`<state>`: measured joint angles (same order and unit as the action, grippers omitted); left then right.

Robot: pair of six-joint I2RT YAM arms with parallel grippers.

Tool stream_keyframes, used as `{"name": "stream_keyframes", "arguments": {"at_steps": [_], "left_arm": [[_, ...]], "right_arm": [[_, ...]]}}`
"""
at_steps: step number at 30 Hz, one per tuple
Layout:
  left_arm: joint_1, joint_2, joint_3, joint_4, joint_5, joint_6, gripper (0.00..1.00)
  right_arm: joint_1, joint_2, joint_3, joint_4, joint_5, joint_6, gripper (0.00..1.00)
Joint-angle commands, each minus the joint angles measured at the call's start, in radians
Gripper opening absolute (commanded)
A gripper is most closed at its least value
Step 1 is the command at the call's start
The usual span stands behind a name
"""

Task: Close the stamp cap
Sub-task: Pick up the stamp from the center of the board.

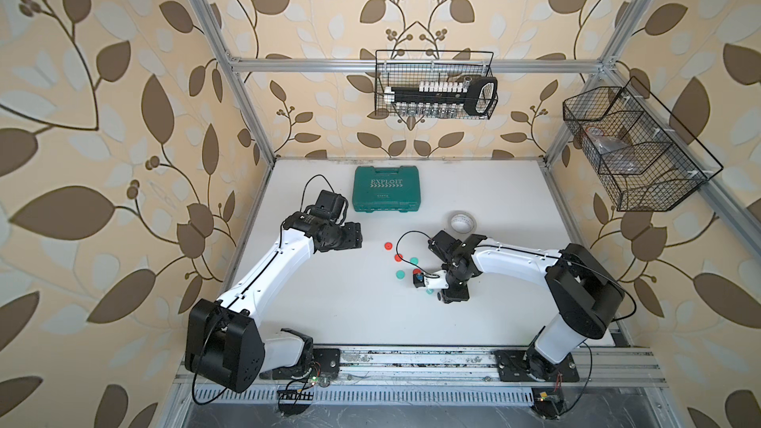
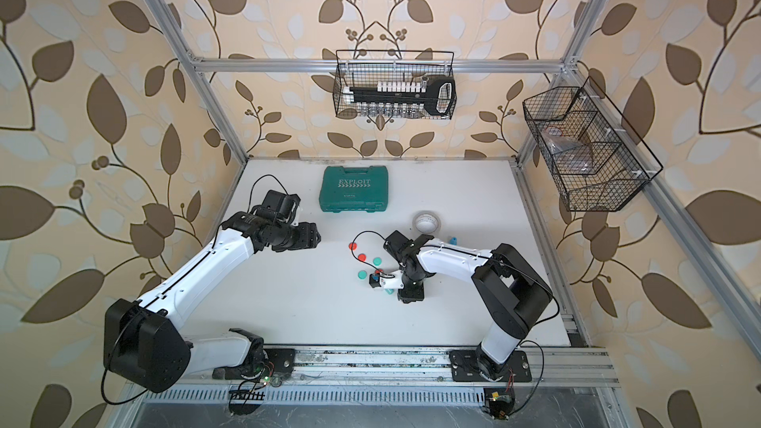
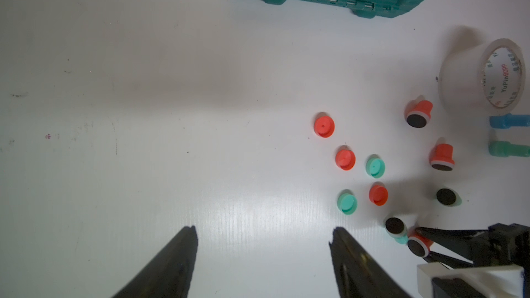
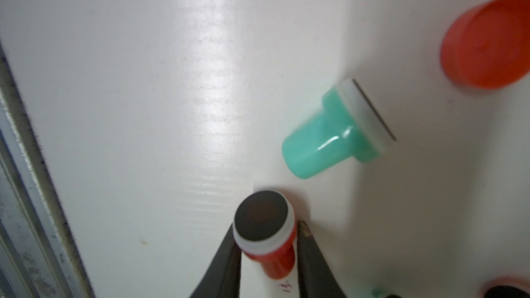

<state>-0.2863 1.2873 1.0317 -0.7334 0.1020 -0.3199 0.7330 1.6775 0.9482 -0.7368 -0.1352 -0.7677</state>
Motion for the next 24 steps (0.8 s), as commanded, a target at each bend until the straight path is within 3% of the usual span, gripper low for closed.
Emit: {"name": "stream_keyframes", "arguments": {"at_steps": [1,11,24], "left_arm": [[0.012,-0.002,0.011,-0.012,0.012,0.008,0.76],[0.012,-0.006,0.008,-0.012,0.008,0.006,0.76],[0.01,-0.051,-0.022,-0.004,0.025,-0.01,0.76]], "right_arm": [[0.005,0.034,-0.004,-0.001,0.005,0.0,0.28],[0.005,-0.011,-0.014,0.013,0.017,0.017,0.16],[0.006,-0.232,-0.037,0.053,-0.02,0.093,0.07]]}}
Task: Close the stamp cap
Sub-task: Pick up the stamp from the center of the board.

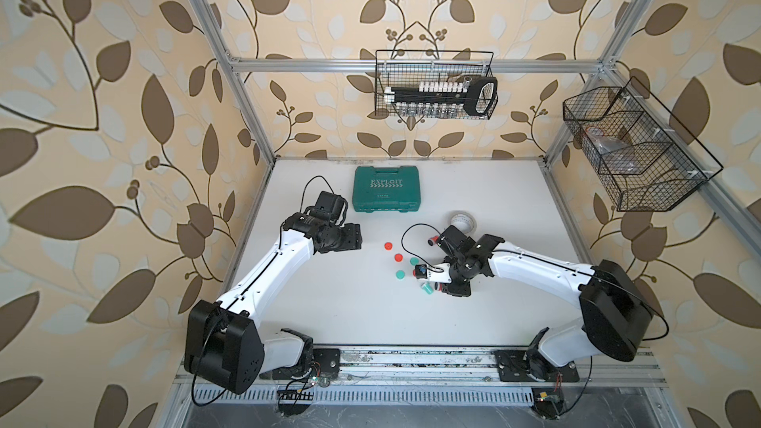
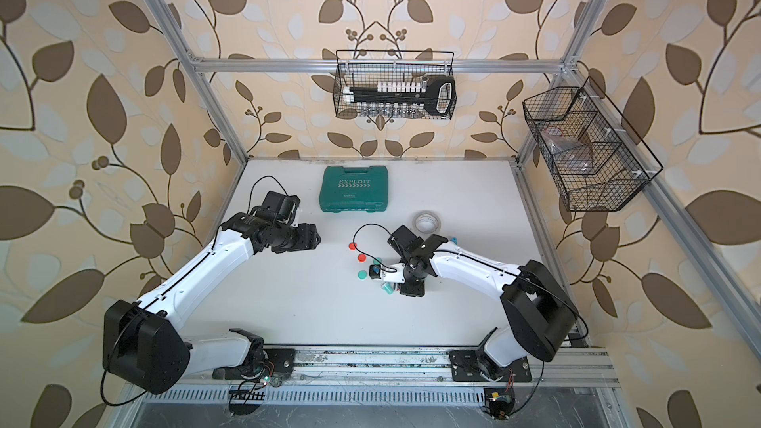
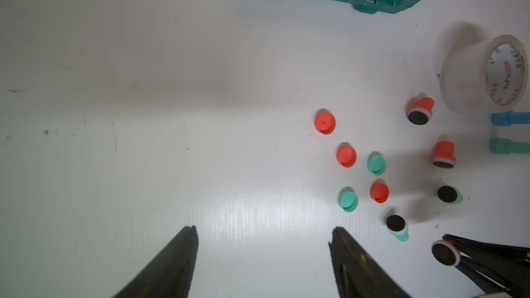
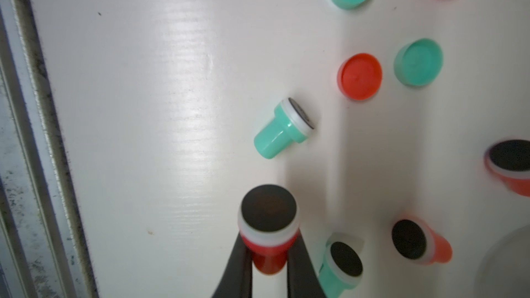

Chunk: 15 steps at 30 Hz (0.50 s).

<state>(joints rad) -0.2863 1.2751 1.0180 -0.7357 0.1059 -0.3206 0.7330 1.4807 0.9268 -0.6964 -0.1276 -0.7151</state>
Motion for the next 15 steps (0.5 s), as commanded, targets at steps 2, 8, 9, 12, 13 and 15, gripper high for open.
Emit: {"name": "stream_keyframes", "arguments": {"at_steps": [2,8,9,12,13,15], "left_arm": [[0.01,-0.047,-0.015,0.004,0.033,-0.014,0.76],[0.009,-0.05,-0.038,0.025,0.065,-0.032,0.76],[0.008,-0.047,-0.042,0.037,0.084,-0.038,0.76],[0.009,-0.039,-0.042,0.054,0.13,-0.068,0.76],[0.009,-0.038,-0.039,0.058,0.14,-0.08,0.76],[0.009,-0.033,-0.021,0.065,0.157,-0.092,0.76]], "right_arm": [[0.015,-0.062,-0.021,0.025,-0.031,0.062,0.06],[0.058,-0.13,-0.014,0.044,-0.008,0.103,0.05],[0.062,-0.147,-0.018,0.046,0.0,0.11,0.05],[0.065,-0.21,-0.04,0.047,0.019,0.125,0.04],[0.065,-0.234,-0.05,0.048,0.026,0.127,0.05],[0.064,-0.283,-0.074,0.045,0.036,0.128,0.04]]}}
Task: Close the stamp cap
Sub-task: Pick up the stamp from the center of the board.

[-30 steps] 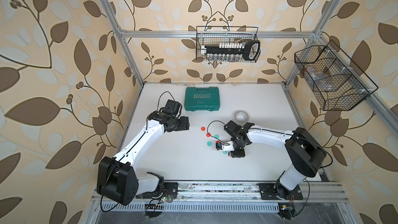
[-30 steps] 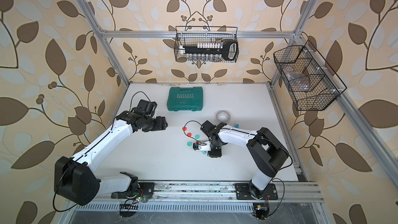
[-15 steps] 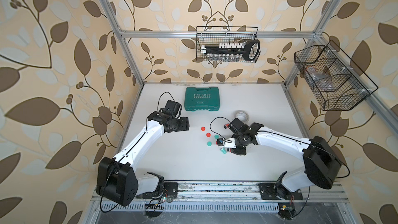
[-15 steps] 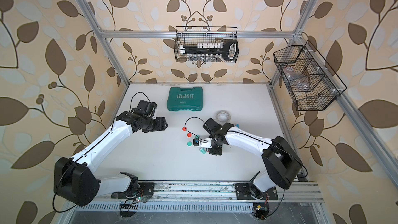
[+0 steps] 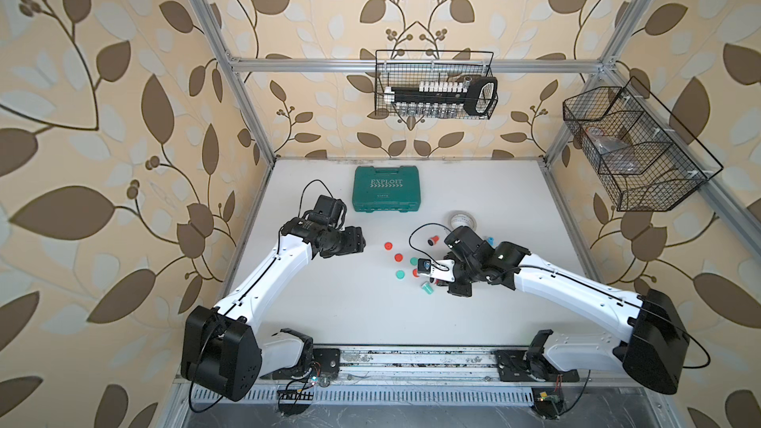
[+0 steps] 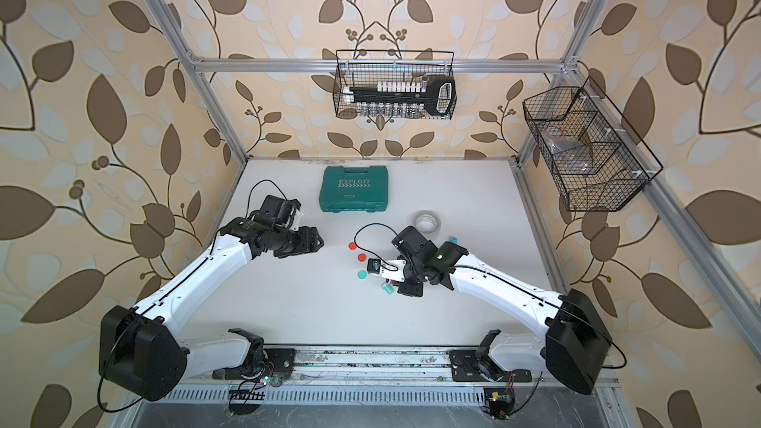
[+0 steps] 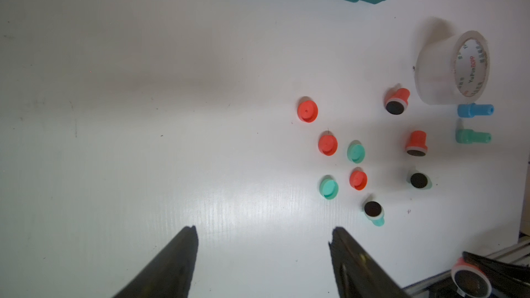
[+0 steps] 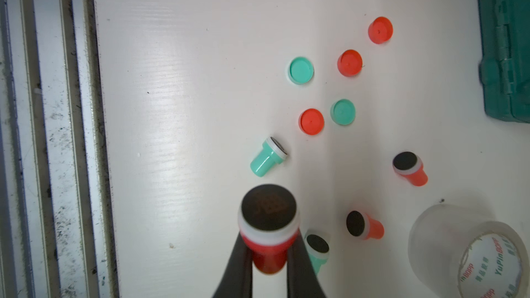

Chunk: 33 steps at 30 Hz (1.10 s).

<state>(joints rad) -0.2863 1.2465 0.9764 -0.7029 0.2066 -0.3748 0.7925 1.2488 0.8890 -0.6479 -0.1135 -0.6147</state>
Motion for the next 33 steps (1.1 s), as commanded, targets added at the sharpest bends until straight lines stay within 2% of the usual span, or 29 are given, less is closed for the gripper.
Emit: {"name": "stream_keyframes", "arguments": {"at_steps": [1,7,19,25,33], "left_arm": [[0.008,0.0,0.031,0.029,0.064,-0.041,0.76],[-0.017,0.012,0.117,-0.03,0.093,-0.078,0.74],[-0.237,0.003,0.22,-0.1,0.027,-0.182,0.73],[-0.299,-0.041,0.22,-0.104,0.045,-0.257,0.73],[-0.396,-0.077,0.234,-0.106,0.077,-0.356,0.71]], "right_arm": [[0.005,-0.073,-0.047,-0.002,0.03,0.025,0.04],[0.005,-0.147,-0.087,0.028,0.058,0.028,0.05],[0.005,-0.195,-0.068,0.077,0.051,0.036,0.05],[0.006,-0.211,-0.046,0.094,0.021,0.039,0.05],[0.006,-0.321,-0.081,0.183,-0.042,0.058,0.05]]}}
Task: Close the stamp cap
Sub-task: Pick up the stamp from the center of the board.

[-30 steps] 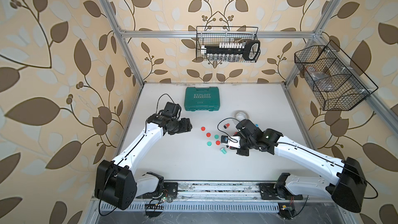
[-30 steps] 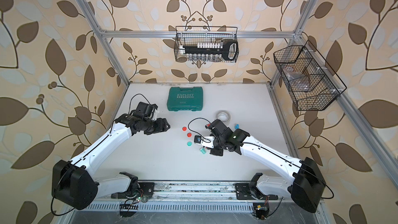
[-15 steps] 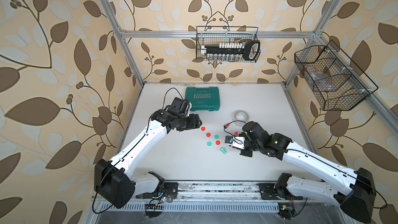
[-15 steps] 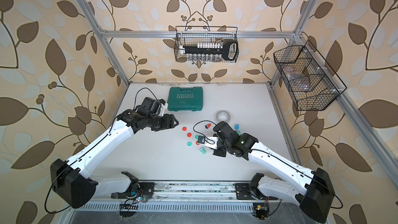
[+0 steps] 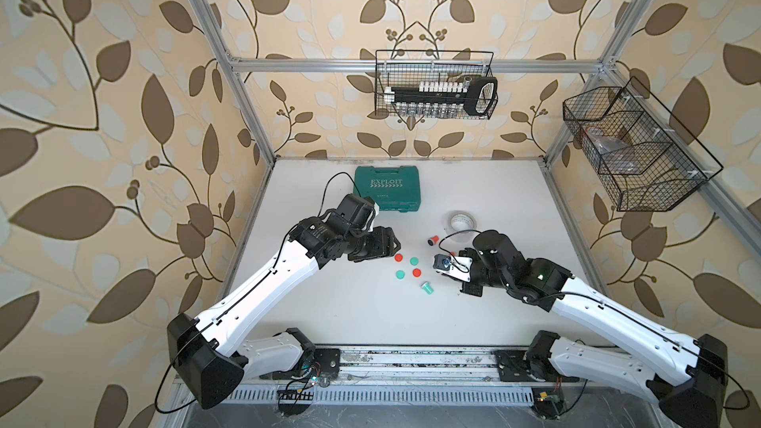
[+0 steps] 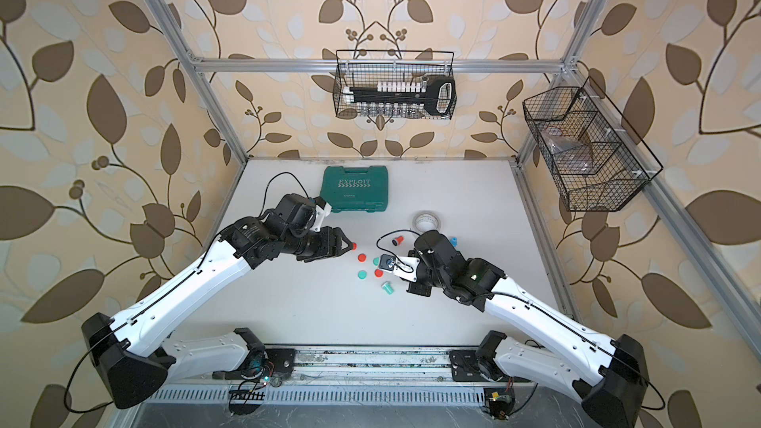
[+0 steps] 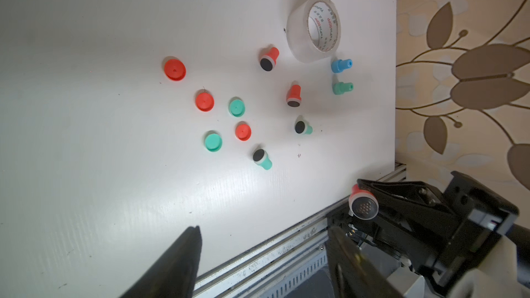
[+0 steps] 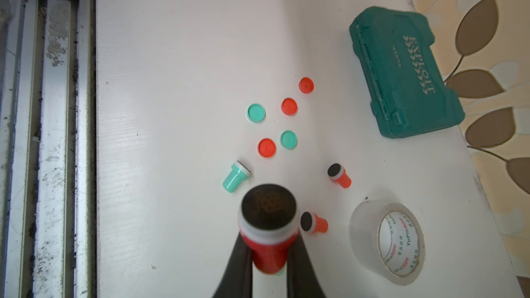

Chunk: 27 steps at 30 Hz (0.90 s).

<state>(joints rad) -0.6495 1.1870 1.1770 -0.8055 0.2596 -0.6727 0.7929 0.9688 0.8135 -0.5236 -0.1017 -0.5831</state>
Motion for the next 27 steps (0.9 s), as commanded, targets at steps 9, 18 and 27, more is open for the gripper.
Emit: {"name": "stream_keyframes", "arguments": {"at_steps": [9,18,27], "left_arm": [[-0.216,0.038,0.086,0.05,0.005,-0.151,0.69],[-0.307,0.086,0.156,0.072,-0.02,-0.176,0.66],[-0.311,0.094,0.148,0.089,-0.009,-0.209,0.6]], "right_arm": [[0.01,-0.126,-0.029,0.103,-0.116,0.025,0.05],[0.022,-0.126,-0.048,0.131,-0.121,0.047,0.05],[0.022,-0.163,-0.069,0.174,-0.134,0.061,0.05]]}}
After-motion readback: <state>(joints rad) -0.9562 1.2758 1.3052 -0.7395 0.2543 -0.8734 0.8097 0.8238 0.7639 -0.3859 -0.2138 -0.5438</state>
